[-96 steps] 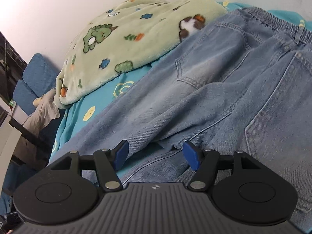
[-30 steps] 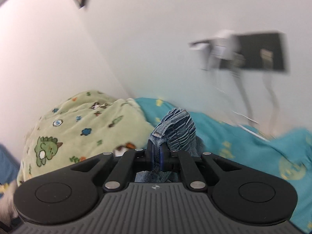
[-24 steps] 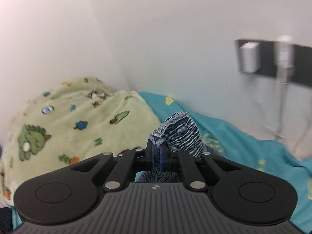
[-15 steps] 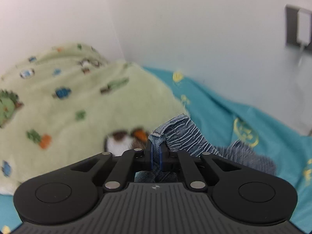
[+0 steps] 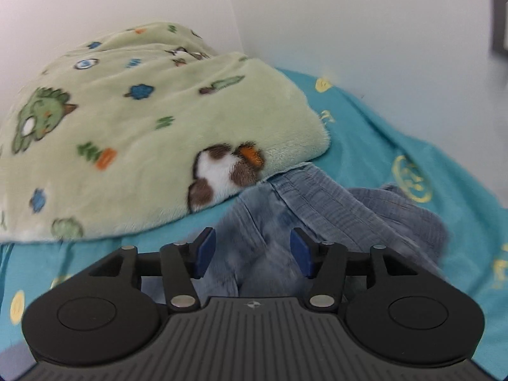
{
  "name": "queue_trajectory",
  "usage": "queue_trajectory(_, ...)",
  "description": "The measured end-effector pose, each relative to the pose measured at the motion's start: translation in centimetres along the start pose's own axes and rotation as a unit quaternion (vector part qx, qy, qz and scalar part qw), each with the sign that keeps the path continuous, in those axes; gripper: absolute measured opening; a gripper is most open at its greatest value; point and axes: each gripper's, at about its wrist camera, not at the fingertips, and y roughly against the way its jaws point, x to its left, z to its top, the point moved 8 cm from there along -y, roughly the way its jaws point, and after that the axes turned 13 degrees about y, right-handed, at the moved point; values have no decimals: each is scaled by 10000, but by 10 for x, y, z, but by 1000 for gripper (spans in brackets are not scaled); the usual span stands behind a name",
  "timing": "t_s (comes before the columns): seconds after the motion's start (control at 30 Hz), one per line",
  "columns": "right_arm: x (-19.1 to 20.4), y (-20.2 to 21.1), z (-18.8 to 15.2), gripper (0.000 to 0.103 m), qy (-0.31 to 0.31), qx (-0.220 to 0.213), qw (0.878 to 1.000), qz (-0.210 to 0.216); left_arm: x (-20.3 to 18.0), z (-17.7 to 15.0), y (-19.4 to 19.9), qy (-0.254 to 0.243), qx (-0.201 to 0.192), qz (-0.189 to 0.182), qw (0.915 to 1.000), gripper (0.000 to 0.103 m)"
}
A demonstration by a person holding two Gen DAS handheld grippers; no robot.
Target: Fold clothes
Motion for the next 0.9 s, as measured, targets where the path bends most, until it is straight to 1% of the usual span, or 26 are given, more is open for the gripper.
queue_trajectory(0.03, 1, 13, -6, 57, 40, -8, 10000, 25, 12, -5, 7, 241, 149, 12, 9996, 59)
queue_trajectory(0.07, 2, 25, -12, 58, 74, -12, 10000, 56, 23, -12, 14, 520, 320, -58, 9981, 59)
queue_trajectory(0.1, 4, 38, -20, 58, 104, 2, 9999, 81, 32, -21, 20, 714, 506, -198, 9960, 62)
queue_trajectory(0.17, 8, 62, -37, 58, 137, 58, 9998, 122, 46, -38, 27, 836, 789, -399, 9926, 67)
queue_trajectory(0.23, 13, 83, -54, 58, 91, 118, 9997, 198, 62, -47, 24, 1013, 895, -332, 9903, 68)
queue_trajectory(0.3, 18, 102, -68, 58, -5, 140, 9993, 344, 76, -47, 12, 1299, 970, -292, 9863, 67)
queue_trajectory(0.33, 22, 111, -74, 58, -41, 127, 9991, 404, 81, -46, 7, 1431, 956, -307, 9846, 67)
queue_trajectory(0.4, 27, 127, -83, 58, -113, 112, 9985, 518, 84, -37, 0, 1644, 764, -516, 9821, 67)
queue_trajectory(0.53, 36, 147, -100, 60, -235, 81, 9971, 722, 75, -22, -19, 1693, 565, -571, 9823, 68)
queue_trajectory(0.57, 39, 150, -105, 60, -259, 90, 9965, 786, 73, -19, -26, 1620, 503, -563, 9839, 68)
queue_trajectory(0.67, 46, 149, -123, 60, -499, 212, 9941, 939, 72, -7, -44, 1620, 415, -615, 9840, 69)
queue_trajectory(0.77, 53, 142, -137, 60, -901, 343, 9892, 1105, 73, 3, -65, 1544, 460, -520, 9856, 69)
queue_trajectory(0.83, 59, 139, -144, 60, -925, 385, 9892, 1069, 75, 9, -72, 1597, 482, -515, 9846, 66)
queue_trajectory(0.9, 63, 136, -148, 60, -731, 354, 9932, 836, 71, 11, -75, 1505, 458, -567, 9859, 54)
